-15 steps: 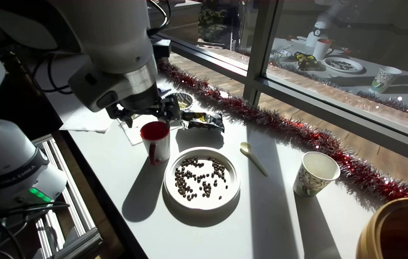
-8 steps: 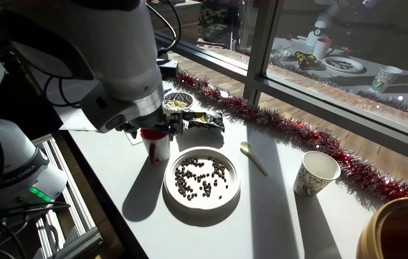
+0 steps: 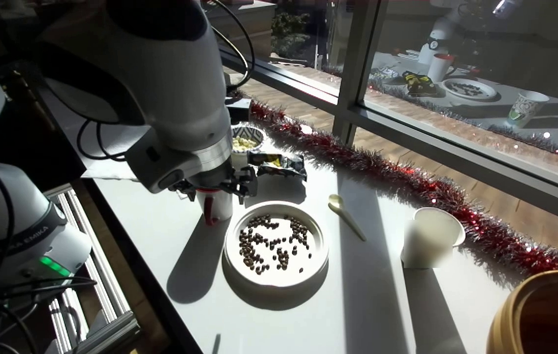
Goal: Pour out the beans from the cup
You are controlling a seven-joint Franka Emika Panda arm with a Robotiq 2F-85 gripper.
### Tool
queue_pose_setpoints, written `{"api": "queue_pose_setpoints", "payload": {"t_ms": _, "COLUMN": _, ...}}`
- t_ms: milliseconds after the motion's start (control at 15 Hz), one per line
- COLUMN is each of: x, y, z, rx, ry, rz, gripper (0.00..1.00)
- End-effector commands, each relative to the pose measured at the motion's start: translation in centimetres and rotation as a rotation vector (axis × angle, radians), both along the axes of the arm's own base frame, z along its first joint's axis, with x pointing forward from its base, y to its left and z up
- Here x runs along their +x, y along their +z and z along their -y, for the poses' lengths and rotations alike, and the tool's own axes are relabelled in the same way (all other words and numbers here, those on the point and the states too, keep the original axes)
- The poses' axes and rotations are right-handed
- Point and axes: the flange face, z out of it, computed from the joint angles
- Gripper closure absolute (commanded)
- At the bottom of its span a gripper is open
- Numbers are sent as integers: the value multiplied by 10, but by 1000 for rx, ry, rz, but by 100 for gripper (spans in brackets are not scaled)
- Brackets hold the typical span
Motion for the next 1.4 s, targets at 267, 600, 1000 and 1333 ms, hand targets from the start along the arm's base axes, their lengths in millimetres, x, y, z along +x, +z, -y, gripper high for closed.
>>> {"api": "queue_pose_setpoints", "payload": {"t_ms": 267, "x": 16, "y": -33, "z": -11, "rx": -9, "ry": 55, "rz": -47, "gripper": 0}}
{"api": "queue_pose_setpoints", "payload": {"t_ms": 600, "x": 29, "y": -49, "z": -23, "rx": -26, "ry": 76, "rz": -64, "gripper": 0}}
{"api": "queue_pose_setpoints", "payload": {"t_ms": 1000, "x": 41, "y": -60, "z": -38, "rx": -28, "ry": 99, "rz": -70, "gripper": 30}}
{"api": "queue_pose_setpoints", "payload": {"t_ms": 1333, "x": 39, "y": -59, "z": -35, "rx": -27, "ry": 90, "rz": -76, "gripper": 31}}
